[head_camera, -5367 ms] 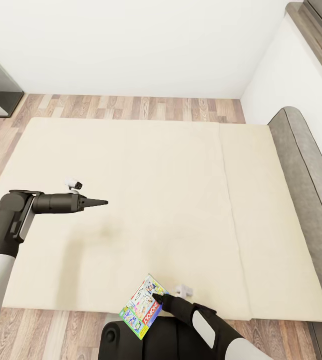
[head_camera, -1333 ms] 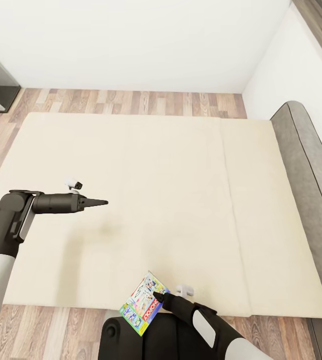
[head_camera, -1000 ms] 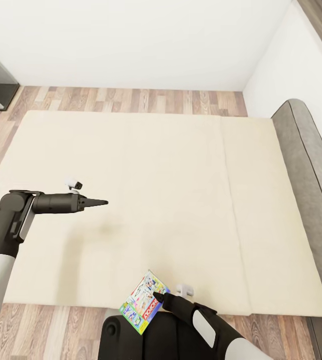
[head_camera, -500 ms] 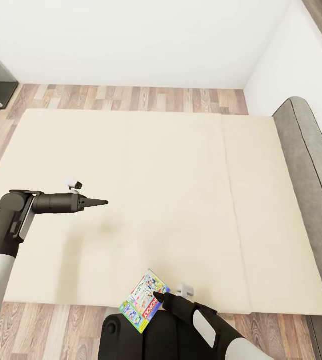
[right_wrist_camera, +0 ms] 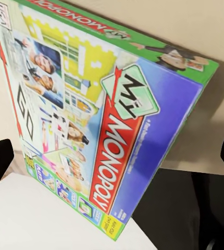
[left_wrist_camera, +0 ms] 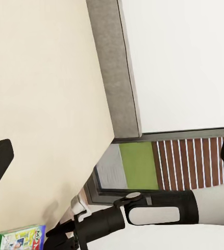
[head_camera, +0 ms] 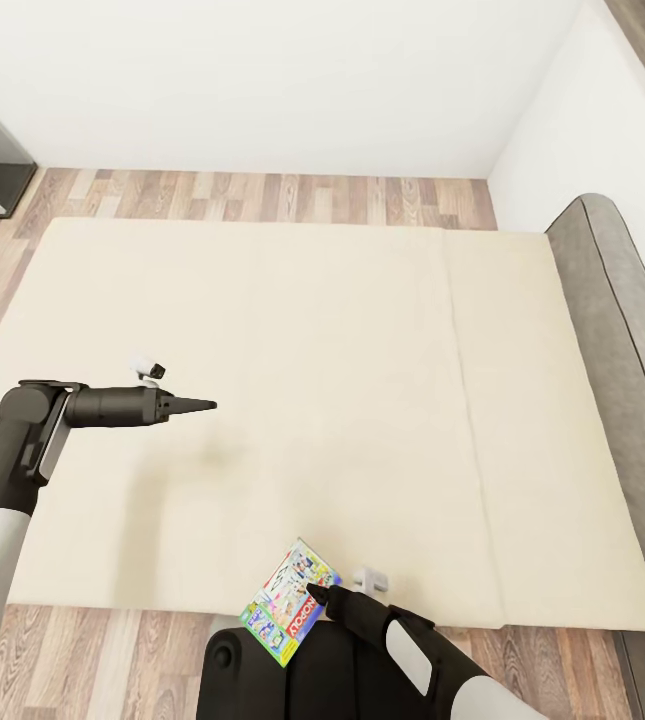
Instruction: Put all the toys in the child's room - the three board games (two on the bed and one on the table), the two jigsaw puzzles on the table, and the tennis ball on the table - inside the toy box on the table in the child's room.
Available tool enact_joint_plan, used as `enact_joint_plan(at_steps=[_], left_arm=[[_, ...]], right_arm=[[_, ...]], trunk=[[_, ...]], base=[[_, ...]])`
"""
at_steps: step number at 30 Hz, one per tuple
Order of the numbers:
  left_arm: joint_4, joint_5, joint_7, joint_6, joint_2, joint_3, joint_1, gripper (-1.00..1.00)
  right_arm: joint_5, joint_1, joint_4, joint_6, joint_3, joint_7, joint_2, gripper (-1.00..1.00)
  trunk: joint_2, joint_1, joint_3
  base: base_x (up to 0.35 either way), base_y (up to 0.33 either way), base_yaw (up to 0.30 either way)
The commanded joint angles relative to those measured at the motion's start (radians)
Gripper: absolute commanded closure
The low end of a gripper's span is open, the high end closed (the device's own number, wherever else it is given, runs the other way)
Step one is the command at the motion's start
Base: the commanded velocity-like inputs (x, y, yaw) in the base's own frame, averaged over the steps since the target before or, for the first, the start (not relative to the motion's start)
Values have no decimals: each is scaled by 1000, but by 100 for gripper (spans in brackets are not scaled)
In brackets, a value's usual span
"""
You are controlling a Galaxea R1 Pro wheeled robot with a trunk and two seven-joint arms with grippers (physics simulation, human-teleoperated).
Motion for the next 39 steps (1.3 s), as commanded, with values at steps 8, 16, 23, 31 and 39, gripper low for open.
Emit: enact_joint_plan(at_steps=[8,16,23,31,39], left_arm=[[0,0,-4,11,1,0,0,-100],[0,0,-4,11,1,0,0,-100],[0,-1,-4,11,1,0,0,-100],[0,-1,-4,11,1,0,0,-100],[0,-1,-4,11,1,1,0,-100]], right_arm=[[-8,0,-1,4,4,0,0,-100],[-8,0,-1,3,4,0,0,-100],[-8,0,-1,3,4,0,0,-100],[-8,0,-1,3,4,0,0,-100],[-8,0,0,3,4,0,0,-100]], trunk=[[-1,1,-1],[-1,1,-1],[-1,1,-1],[-1,1,-1],[-1,1,-1]], base=[[0,48,0],[0,7,0],[0,90,0],[0,17,0],[0,38,0]])
